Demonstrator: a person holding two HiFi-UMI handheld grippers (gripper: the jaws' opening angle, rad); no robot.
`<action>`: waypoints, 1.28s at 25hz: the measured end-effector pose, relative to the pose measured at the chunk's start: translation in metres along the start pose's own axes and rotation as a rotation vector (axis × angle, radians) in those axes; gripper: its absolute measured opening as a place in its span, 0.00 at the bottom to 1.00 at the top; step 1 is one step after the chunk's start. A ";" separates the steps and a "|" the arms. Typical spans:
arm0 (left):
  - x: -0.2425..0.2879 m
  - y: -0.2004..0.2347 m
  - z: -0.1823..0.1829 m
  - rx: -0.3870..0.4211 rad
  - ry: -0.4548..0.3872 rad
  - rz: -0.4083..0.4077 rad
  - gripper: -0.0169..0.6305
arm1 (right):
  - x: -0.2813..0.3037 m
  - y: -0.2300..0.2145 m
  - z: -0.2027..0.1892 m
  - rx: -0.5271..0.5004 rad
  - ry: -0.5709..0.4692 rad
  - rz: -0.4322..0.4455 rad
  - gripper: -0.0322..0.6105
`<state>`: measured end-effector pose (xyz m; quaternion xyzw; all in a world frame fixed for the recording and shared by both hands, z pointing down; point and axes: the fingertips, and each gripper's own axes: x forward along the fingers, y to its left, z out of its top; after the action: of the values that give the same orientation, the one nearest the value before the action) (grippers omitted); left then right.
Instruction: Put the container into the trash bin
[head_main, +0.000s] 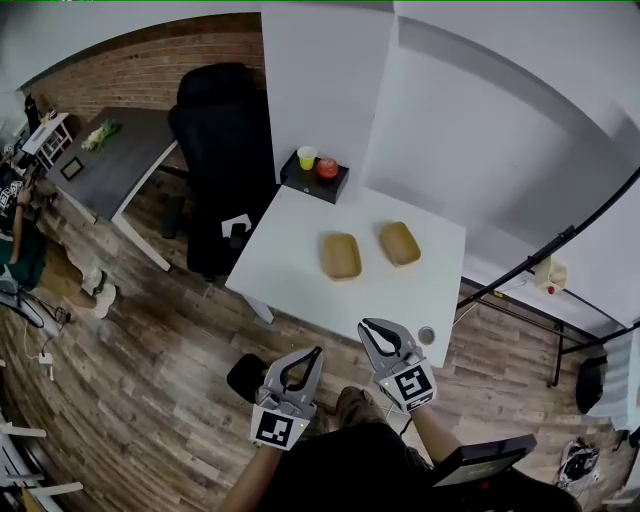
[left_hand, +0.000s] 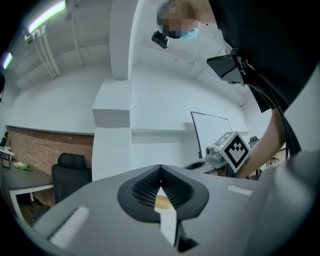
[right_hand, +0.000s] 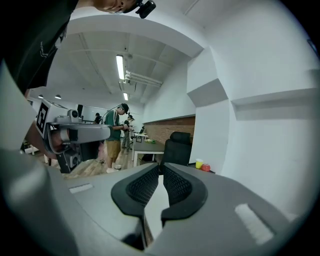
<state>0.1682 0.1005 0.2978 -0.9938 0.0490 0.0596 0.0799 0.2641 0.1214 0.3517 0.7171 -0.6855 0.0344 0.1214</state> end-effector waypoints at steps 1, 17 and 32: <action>-0.001 0.005 0.001 0.017 -0.007 0.003 0.02 | 0.008 0.002 -0.006 -0.003 0.005 0.014 0.12; 0.059 0.075 -0.042 0.012 0.154 0.141 0.02 | 0.144 -0.069 -0.108 -0.309 0.275 0.302 0.21; 0.125 0.098 -0.072 -0.020 0.188 0.169 0.02 | 0.204 -0.097 -0.224 -0.550 0.536 0.609 0.35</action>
<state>0.2894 -0.0188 0.3371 -0.9881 0.1393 -0.0270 0.0598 0.3985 -0.0246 0.6007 0.3910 -0.7923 0.0694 0.4632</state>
